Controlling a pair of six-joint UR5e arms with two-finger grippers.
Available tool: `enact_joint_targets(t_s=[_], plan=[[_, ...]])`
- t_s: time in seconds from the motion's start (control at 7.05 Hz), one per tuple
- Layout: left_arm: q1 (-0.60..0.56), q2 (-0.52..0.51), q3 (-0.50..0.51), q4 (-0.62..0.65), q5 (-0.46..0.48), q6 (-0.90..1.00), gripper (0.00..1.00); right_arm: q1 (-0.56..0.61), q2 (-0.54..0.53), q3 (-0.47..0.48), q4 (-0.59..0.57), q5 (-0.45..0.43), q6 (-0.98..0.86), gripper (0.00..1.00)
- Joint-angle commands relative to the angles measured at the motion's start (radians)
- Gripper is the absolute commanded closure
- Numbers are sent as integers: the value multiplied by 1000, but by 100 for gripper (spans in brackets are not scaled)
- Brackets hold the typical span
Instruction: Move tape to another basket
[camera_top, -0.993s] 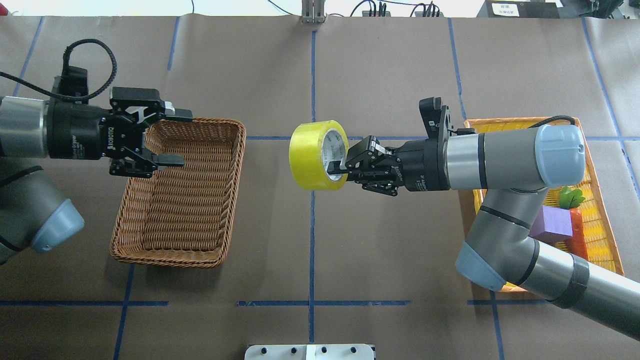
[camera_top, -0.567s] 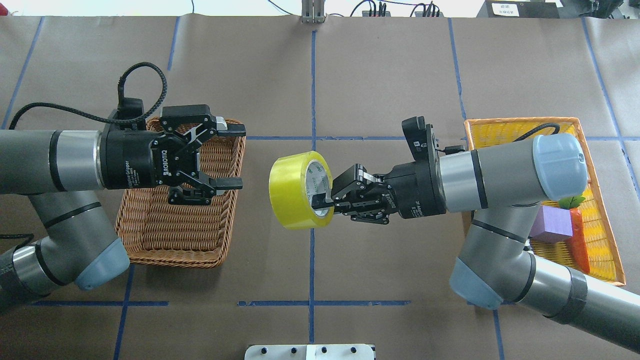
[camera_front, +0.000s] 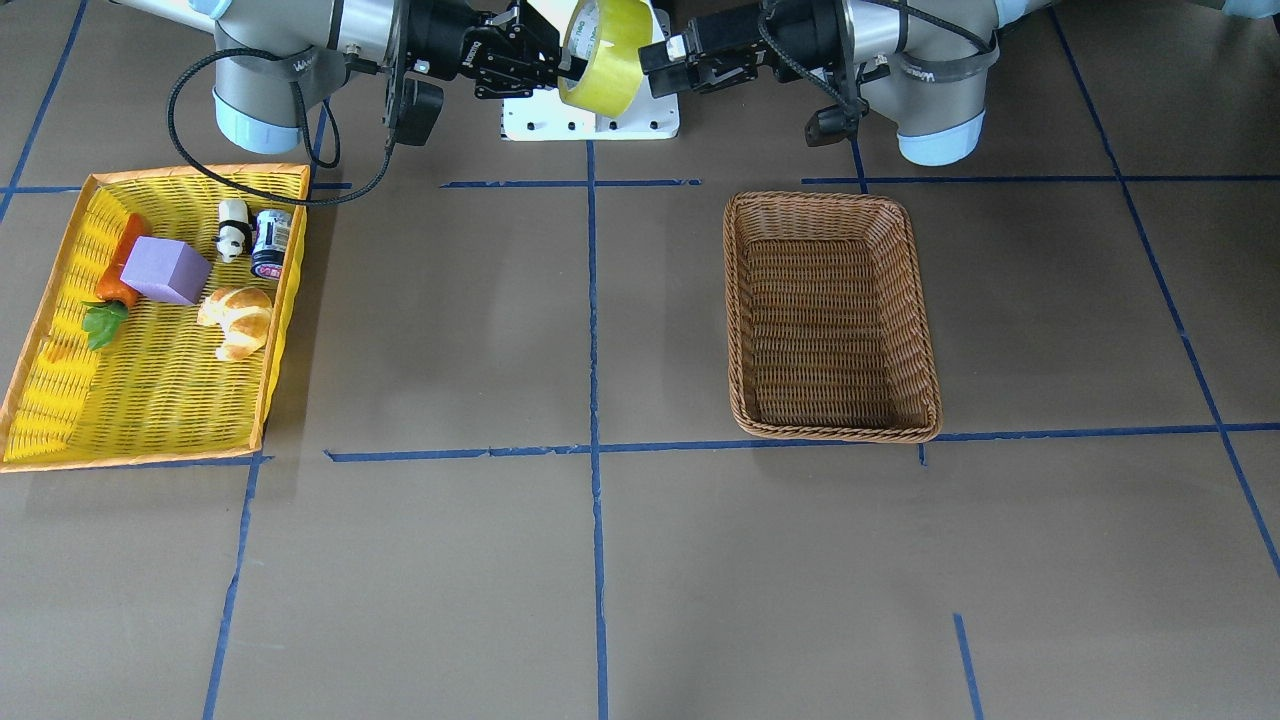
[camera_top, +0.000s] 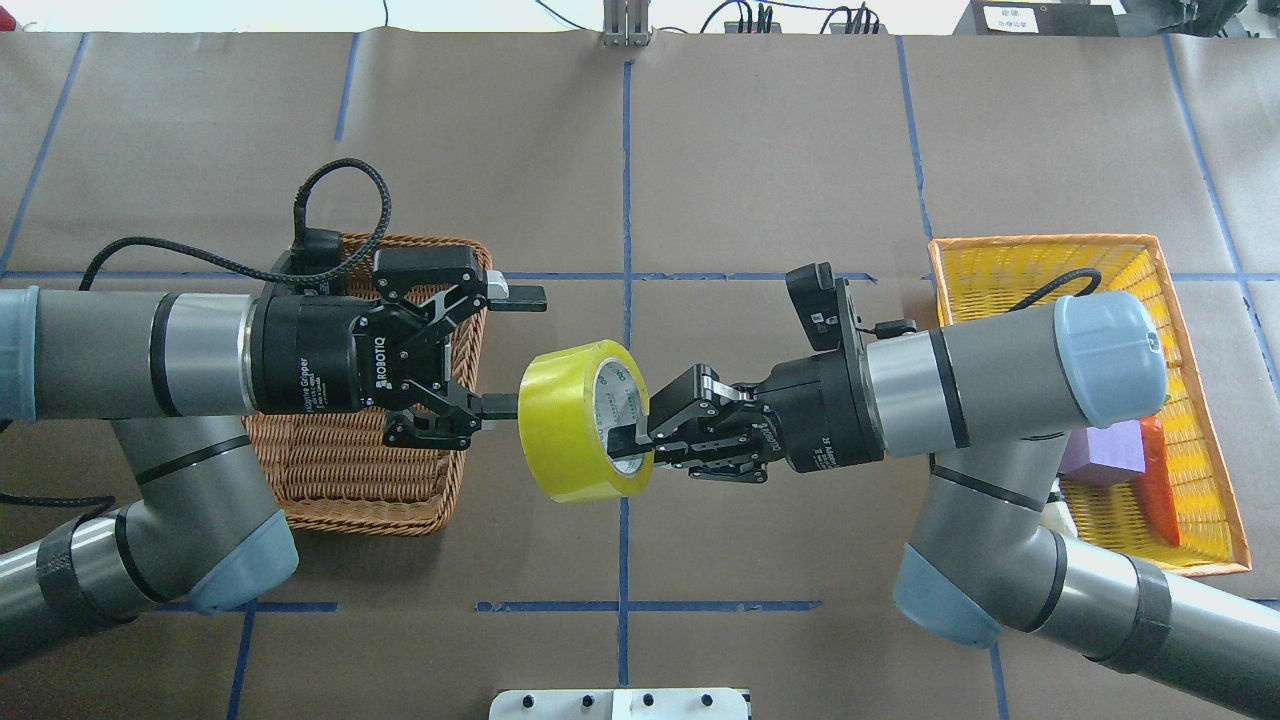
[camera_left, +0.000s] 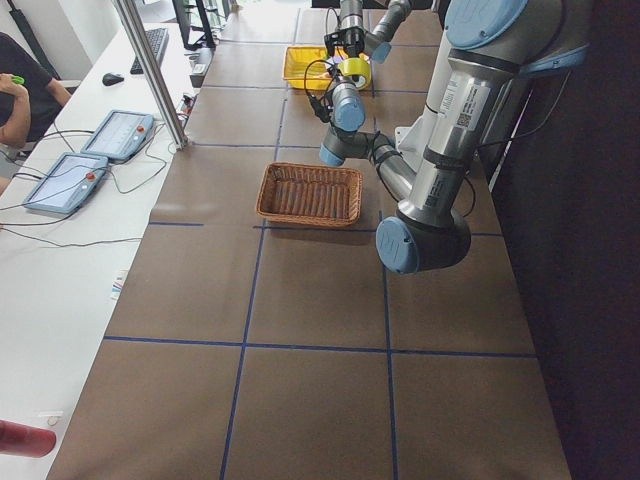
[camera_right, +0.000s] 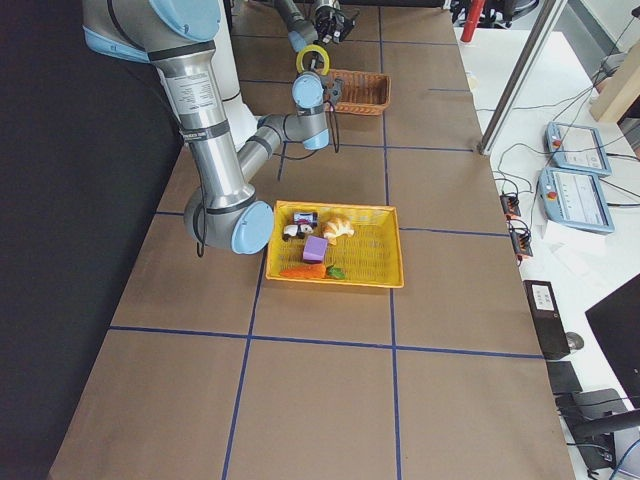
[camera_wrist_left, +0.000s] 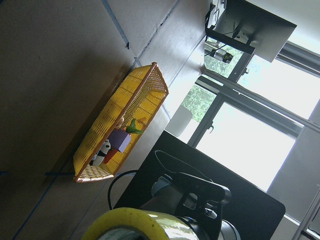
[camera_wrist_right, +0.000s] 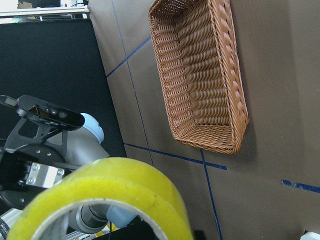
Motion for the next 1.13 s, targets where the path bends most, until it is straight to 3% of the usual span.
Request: enact_joint_targets(t_s=[0.0, 0.99], plan=[[9, -8, -17, 0, 0, -45, 0, -3, 0, -2, -1, -2, 0, 98], [61, -28, -23, 6, 29, -44, 0, -22, 0, -2, -1, -5, -2, 97]])
